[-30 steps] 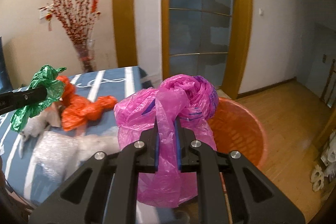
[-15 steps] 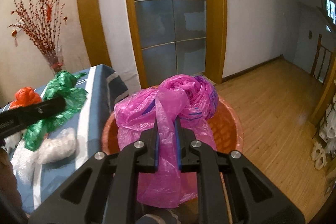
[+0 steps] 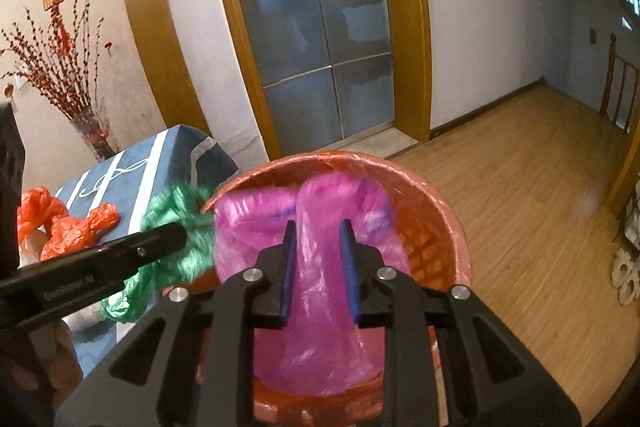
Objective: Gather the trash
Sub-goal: 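Carry the pink and green bags over the orange basket with both tools, then open both tools to drop the bags into the basket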
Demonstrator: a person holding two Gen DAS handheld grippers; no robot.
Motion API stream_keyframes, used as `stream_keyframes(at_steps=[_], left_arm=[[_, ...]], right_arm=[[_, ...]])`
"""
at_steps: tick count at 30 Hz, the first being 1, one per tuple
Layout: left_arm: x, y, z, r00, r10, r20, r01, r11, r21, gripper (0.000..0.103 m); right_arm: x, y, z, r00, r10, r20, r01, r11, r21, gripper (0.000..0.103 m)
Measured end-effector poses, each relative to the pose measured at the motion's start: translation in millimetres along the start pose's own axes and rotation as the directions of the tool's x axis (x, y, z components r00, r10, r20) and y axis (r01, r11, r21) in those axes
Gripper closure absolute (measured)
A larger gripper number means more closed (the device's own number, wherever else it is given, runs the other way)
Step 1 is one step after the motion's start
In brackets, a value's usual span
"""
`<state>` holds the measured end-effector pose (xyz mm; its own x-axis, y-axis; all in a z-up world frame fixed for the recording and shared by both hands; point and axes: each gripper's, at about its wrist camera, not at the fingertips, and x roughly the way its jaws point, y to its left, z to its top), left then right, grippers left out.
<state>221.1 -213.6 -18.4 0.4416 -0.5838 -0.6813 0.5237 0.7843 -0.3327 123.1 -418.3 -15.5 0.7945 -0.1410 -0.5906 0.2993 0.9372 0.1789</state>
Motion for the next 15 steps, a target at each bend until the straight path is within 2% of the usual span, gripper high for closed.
stream_keyframes(at_steps=[3,7,8,15], left_arm=[[-2,4,-2,1.0,0.016,-0.006,-0.016,1.0,-0.002,0.059],[-9,7,-4,0.999,0.043,0.004,-0.043,0.999,-0.007,0.043],[-15,9,-6,0.998,0.06,0.014,-0.059,0.998,-0.006,0.037],[-47,19,-14,0.984,0.162,0.066,-0.161,0.987,-0.02,0.02]], right_arm=[[2,-5,-2,1.0,-0.013,-0.007,0.014,1.0,0.013,0.074],[0,-12,-5,0.999,-0.04,-0.013,0.04,0.999,0.027,0.068],[-2,-14,-6,0.999,-0.046,-0.015,0.047,0.998,0.031,0.065],[-17,-4,-13,0.998,-0.054,-0.018,0.054,0.998,0.012,0.055]])
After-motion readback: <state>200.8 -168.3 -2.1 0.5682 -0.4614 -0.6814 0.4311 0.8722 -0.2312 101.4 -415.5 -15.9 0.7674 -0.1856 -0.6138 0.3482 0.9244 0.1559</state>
